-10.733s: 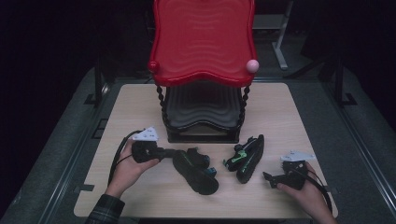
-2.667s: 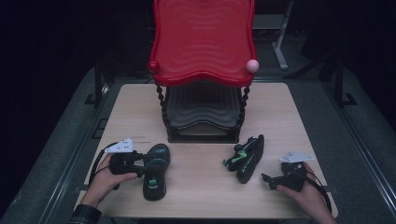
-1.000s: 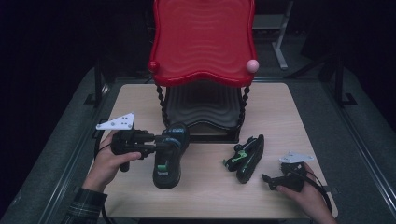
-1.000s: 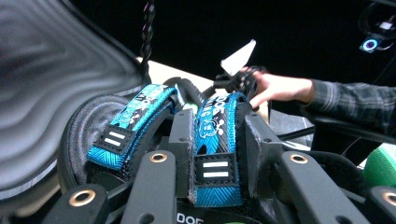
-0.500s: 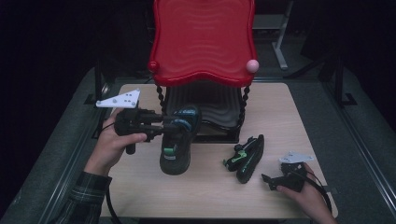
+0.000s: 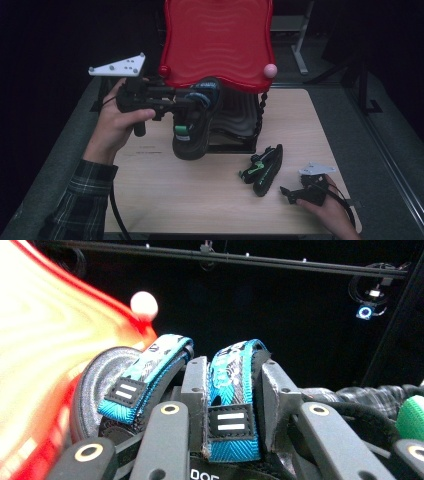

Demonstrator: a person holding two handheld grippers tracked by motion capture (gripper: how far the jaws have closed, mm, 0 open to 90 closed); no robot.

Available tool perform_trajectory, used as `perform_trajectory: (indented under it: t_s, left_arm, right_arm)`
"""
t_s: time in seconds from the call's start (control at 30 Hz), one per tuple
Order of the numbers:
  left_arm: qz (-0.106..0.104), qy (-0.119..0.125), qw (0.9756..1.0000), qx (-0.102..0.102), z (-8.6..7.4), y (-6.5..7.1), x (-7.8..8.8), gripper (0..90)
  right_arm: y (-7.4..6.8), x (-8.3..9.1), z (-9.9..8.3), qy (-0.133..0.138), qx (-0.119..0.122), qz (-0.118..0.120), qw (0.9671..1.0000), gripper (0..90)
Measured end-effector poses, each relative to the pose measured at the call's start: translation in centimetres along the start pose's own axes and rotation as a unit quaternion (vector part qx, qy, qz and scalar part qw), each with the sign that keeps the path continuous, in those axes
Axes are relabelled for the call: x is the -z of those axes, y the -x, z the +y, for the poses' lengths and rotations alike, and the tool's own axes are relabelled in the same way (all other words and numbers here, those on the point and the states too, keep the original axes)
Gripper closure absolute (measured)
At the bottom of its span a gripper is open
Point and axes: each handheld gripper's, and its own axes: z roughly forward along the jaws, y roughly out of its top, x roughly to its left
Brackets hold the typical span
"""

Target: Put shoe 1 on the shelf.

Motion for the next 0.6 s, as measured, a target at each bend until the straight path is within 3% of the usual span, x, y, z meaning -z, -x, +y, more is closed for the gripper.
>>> perform_trajectory:
  t_s: [0.07,0.17,0.6]
  left_arm:
    - [0.006,-0.001,1.0,-0.007,1.4,-0.6,0.0,68.4]
    - [0.01,-0.001,0.9999,-0.011,2.3,-1.2,0.0,68.4]
    - [0.054,0.005,0.9982,-0.027,7.5,-6.4,-1.4,68.4]
  right_arm:
    - [0.0,0.0,0.0,0.0,0.0,0.0,1.0,0.0]
    - [0.0,0.0,0.0,-0.001,0.0,0.0,1.0,0.0]
    - [0.0,0.0,0.0,-0.001,0.0,0.001,1.0,0.0]
